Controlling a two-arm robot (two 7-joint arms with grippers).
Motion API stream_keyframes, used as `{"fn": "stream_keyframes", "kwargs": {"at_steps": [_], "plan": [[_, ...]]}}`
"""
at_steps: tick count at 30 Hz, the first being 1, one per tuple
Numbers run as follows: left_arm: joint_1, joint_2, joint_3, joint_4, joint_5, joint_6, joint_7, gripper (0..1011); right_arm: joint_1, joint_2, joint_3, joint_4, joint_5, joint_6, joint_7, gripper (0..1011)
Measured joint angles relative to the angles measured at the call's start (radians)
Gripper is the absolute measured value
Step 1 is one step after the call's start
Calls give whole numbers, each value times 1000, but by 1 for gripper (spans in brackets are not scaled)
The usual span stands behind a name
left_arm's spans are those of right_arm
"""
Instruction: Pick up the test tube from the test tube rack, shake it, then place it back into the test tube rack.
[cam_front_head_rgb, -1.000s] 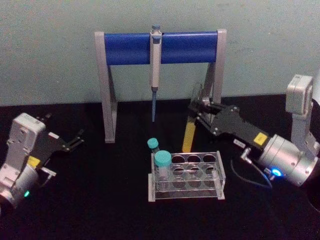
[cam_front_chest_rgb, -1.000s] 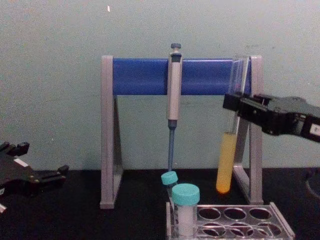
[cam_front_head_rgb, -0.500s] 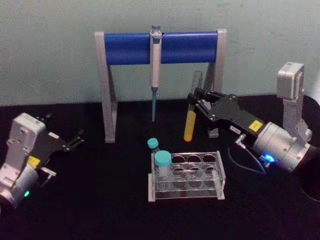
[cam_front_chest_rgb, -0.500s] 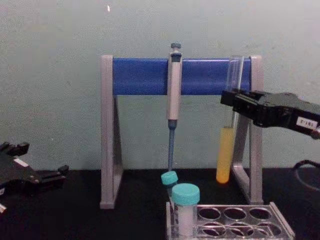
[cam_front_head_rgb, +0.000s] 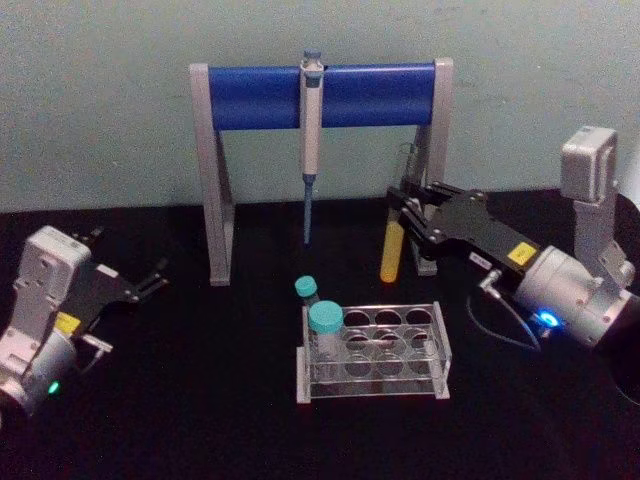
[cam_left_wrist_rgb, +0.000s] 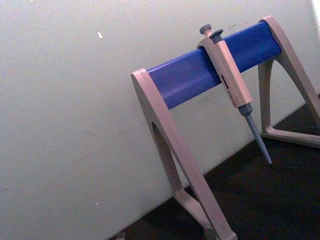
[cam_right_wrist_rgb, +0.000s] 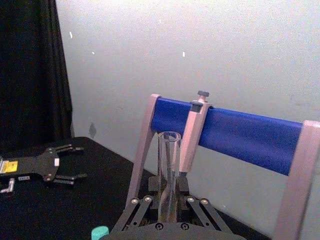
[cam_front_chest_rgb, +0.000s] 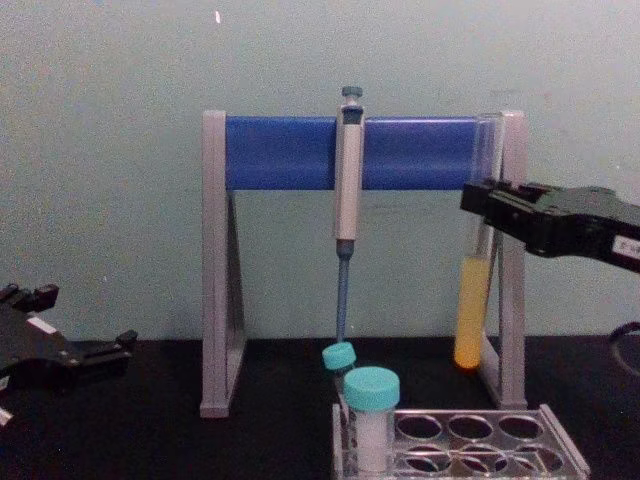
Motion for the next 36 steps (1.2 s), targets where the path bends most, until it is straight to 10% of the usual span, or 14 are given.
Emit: {"fn": "stream_keyframes", "kwargs": {"at_steps": [15, 36], "plan": [[0, 0, 0, 0, 0, 0, 0, 1001, -137, 72, 33, -163, 37, 31, 19, 221], [0, 0, 0, 0, 0, 0, 0, 1001, -13, -4, -34, -30, 22, 2, 31, 221]]}}
